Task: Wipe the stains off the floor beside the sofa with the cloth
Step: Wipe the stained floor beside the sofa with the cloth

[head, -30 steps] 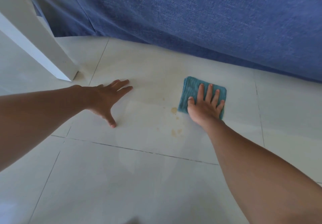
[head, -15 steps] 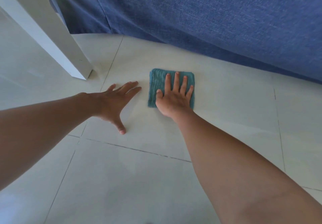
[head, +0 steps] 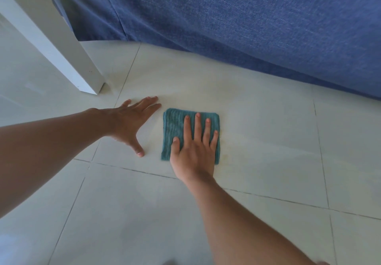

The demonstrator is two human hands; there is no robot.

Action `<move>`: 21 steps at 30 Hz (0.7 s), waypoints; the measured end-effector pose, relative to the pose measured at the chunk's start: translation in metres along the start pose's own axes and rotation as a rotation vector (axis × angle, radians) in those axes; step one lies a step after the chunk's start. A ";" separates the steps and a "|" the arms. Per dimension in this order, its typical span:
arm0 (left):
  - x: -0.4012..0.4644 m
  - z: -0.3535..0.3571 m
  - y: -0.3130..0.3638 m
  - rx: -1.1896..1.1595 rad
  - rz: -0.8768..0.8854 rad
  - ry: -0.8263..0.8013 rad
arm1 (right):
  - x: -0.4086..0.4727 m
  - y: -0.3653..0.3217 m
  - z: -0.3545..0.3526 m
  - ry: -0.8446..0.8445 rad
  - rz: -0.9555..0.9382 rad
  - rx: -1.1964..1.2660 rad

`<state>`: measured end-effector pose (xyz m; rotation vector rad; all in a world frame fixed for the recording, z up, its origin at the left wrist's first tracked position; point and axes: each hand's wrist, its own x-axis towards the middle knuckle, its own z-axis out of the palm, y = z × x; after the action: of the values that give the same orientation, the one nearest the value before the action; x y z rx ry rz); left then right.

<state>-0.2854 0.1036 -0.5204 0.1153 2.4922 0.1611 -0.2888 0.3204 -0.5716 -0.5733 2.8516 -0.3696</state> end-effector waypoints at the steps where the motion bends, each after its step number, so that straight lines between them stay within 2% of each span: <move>1: 0.000 -0.001 0.000 0.001 -0.001 -0.005 | -0.011 0.000 0.002 0.006 0.006 0.001; 8: 0.004 -0.005 0.005 0.040 -0.017 -0.044 | -0.049 0.001 0.008 0.008 0.016 0.033; 12: 0.006 -0.009 0.009 0.050 -0.051 -0.073 | -0.063 0.015 0.004 -0.025 -0.053 0.033; 16: 0.009 -0.014 0.012 0.063 -0.088 -0.093 | -0.079 0.052 -0.004 -0.047 -0.089 0.019; 21: 0.011 -0.020 0.023 0.091 -0.122 -0.118 | -0.095 0.122 -0.017 -0.008 0.035 -0.057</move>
<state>-0.3049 0.1260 -0.5080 0.0098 2.3804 -0.0096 -0.2502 0.4706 -0.5757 -0.5331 2.8682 -0.2807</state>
